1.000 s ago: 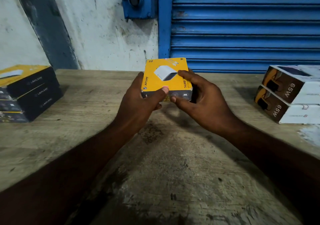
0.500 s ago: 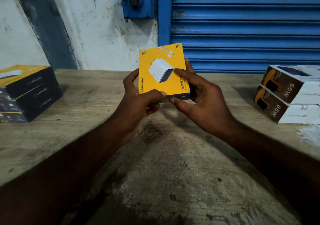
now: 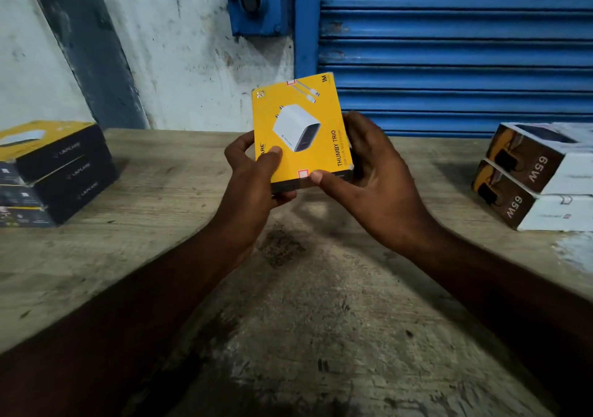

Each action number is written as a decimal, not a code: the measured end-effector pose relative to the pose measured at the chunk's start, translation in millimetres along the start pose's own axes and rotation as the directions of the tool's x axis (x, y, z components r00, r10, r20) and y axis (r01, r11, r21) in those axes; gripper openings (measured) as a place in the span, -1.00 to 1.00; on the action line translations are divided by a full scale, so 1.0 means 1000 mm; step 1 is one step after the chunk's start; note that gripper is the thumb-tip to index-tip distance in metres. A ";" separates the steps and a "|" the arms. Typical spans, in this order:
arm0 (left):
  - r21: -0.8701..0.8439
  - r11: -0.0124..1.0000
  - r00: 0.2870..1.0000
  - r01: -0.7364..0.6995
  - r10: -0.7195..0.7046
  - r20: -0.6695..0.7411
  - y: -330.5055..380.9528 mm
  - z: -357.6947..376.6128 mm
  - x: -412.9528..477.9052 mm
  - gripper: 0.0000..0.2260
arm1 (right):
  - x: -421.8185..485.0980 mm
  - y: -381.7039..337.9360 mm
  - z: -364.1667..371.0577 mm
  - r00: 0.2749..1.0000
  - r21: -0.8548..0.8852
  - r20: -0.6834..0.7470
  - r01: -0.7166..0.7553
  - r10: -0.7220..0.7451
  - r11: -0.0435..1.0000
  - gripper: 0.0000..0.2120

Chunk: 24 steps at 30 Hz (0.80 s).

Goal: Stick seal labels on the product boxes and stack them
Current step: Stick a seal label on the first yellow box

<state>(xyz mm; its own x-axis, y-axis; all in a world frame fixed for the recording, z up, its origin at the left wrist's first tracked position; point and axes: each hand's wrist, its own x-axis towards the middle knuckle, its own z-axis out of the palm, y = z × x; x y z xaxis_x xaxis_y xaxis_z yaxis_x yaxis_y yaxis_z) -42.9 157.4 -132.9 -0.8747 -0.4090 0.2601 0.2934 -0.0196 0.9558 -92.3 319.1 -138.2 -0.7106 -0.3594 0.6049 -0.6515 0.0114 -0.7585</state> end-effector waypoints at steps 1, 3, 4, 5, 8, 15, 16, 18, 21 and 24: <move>0.026 0.999 1.000 -0.027 0.027 0.003 0.000 0.001 -0.001 -0.72 | 0.001 -0.002 0.000 1.000 -0.012 -0.004 -0.026 0.026 1.000 -0.31; 0.089 0.992 0.996 -0.091 0.089 0.021 -0.002 0.002 -0.003 -0.72 | 0.003 0.000 0.001 0.996 -0.039 0.001 -0.093 0.093 0.995 -0.41; 0.118 0.986 0.993 -0.119 0.116 0.035 -0.003 0.003 -0.004 -0.70 | 0.004 0.001 0.001 0.991 -0.048 0.011 -0.129 0.130 0.990 -0.44; 0.140 0.980 0.990 -0.139 0.133 0.049 -0.004 0.003 -0.005 -0.68 | 0.004 0.003 0.001 0.986 -0.054 0.026 -0.162 0.163 0.985 -0.47; 0.163 0.974 0.986 -0.156 0.144 0.083 -0.007 0.003 -0.006 -0.62 | 0.002 0.005 0.000 0.976 -0.073 0.034 -0.212 0.215 0.975 -0.52; 0.153 0.972 0.979 -0.177 0.158 0.131 -0.010 0.006 -0.010 -0.67 | 0.001 0.009 0.005 0.953 0.008 -0.127 -0.278 0.276 0.961 -0.31; 0.150 0.973 0.980 -0.173 0.155 0.129 -0.010 0.007 -0.010 -0.68 | 0.002 0.010 0.004 0.952 -0.004 -0.129 -0.279 0.276 0.960 -0.30; 0.151 0.973 0.981 -0.173 0.156 0.118 -0.009 0.007 -0.010 -0.69 | 0.003 0.009 0.003 0.949 0.008 -0.116 -0.294 0.293 0.956 -0.29; 0.153 0.973 0.982 -0.171 0.154 0.113 -0.007 0.007 -0.009 -0.67 | 0.005 0.010 0.003 0.942 0.098 -0.033 -0.331 0.335 0.939 -0.24; 0.162 0.973 0.982 -0.164 0.146 0.118 -0.006 0.006 -0.010 -0.66 | 0.004 0.010 0.003 0.954 0.019 0.004 -0.299 0.299 0.954 -0.21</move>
<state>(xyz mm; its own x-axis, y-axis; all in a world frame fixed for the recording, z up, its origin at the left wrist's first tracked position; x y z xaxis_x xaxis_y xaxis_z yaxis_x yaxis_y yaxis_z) -38.8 167.3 -140.7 -0.8618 -0.2974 0.4109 0.3663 0.1955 0.9097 -100.9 314.8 -144.2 -0.8719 -0.3431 0.3495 -0.4039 0.1004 -0.9093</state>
